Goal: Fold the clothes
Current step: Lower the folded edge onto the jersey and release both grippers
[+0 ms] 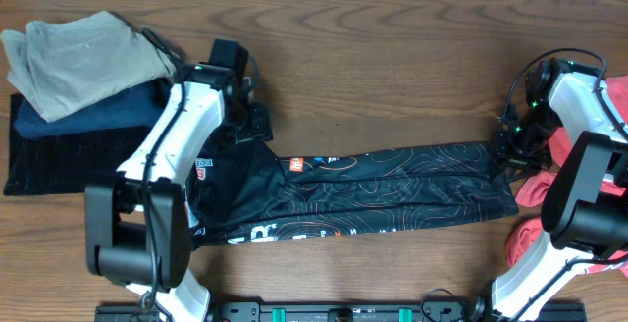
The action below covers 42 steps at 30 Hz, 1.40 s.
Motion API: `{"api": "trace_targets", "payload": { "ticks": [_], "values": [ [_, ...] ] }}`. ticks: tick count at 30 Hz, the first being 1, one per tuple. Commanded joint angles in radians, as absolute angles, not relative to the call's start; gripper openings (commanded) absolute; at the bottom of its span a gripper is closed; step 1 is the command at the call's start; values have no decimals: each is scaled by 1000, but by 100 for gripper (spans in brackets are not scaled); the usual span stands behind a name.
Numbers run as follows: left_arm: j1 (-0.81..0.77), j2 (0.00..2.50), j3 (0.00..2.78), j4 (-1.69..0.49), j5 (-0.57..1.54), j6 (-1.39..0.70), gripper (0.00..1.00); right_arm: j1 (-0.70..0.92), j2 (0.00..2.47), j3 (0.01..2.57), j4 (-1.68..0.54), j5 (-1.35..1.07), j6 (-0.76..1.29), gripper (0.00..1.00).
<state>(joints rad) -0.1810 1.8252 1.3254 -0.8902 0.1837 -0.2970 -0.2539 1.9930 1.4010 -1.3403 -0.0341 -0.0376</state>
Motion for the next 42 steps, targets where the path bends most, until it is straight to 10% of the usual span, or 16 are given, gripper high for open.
{"api": "trace_targets", "payload": {
  "ticks": [1, 8, 14, 42],
  "values": [
    [-177, 1877, 1324, -870, 107, -343, 67, -255, 1998, 1397, -1338, -42, -46, 33],
    [-178, 1992, 1324, -841, 105, -380, 63, -255, 1998, 1397, -1338, -42, -46, 33],
    [-178, 2032, 1326, -833, 162, -373, 6, -255, 1998, 1397, -1335, -41, -46, 33],
    [-450, 1733, 1274, -1113, 247, -350, 7, -255, 1998, 1397, -1328, -41, -46, 33]
  ]
}}
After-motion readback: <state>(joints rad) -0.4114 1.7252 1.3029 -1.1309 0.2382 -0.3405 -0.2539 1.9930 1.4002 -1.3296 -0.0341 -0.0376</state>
